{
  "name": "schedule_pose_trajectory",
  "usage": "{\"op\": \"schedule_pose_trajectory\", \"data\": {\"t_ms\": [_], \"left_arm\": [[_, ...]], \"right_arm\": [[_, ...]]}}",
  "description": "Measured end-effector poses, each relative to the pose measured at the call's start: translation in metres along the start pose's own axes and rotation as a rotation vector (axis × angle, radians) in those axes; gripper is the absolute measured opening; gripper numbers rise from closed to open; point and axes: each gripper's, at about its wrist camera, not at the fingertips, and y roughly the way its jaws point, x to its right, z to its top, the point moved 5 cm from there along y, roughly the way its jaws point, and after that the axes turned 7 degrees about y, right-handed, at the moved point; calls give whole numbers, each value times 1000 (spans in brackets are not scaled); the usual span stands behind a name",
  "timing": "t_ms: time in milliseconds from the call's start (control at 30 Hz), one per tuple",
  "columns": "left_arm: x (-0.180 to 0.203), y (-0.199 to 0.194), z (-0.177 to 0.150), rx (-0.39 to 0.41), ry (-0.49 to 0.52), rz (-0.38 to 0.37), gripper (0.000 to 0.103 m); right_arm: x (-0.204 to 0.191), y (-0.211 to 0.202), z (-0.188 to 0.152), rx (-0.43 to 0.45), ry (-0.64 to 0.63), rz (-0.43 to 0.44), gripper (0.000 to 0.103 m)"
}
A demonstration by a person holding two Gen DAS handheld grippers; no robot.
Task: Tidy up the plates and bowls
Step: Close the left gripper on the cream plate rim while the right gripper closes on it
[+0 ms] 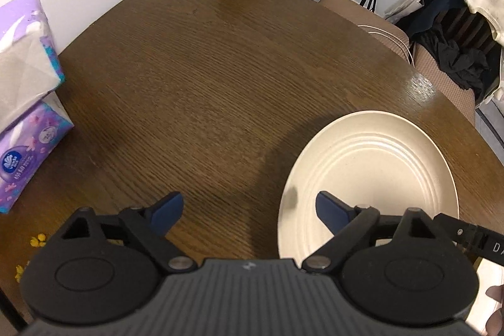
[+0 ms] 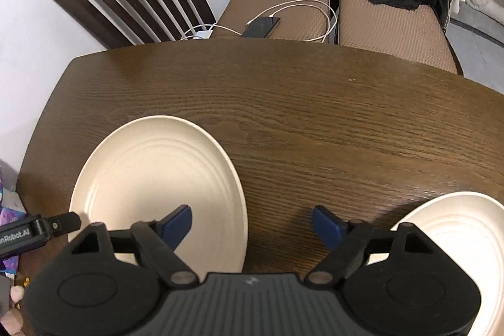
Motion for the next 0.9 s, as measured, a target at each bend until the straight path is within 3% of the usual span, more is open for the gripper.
{"op": "schedule_pose_trajectory", "data": {"t_ms": [200, 400, 600, 700, 900], "left_arm": [[-1, 11, -2, -43, -18, -40, 71], [1, 12, 0, -35, -12, -65, 56], [10, 11, 4, -36, -5, -124, 17], [13, 10, 4, -21, 7, -111, 16], [19, 8, 5, -8, 37, -90, 16]], "right_arm": [[-1, 6, 0, -4, -1, 25, 69], [-2, 5, 1, 0, 6, 56, 48], [-4, 7, 1, -8, 15, 80, 19], [-4, 9, 0, -6, 19, 79, 11], [-5, 10, -2, 6, 11, 78, 10]]}}
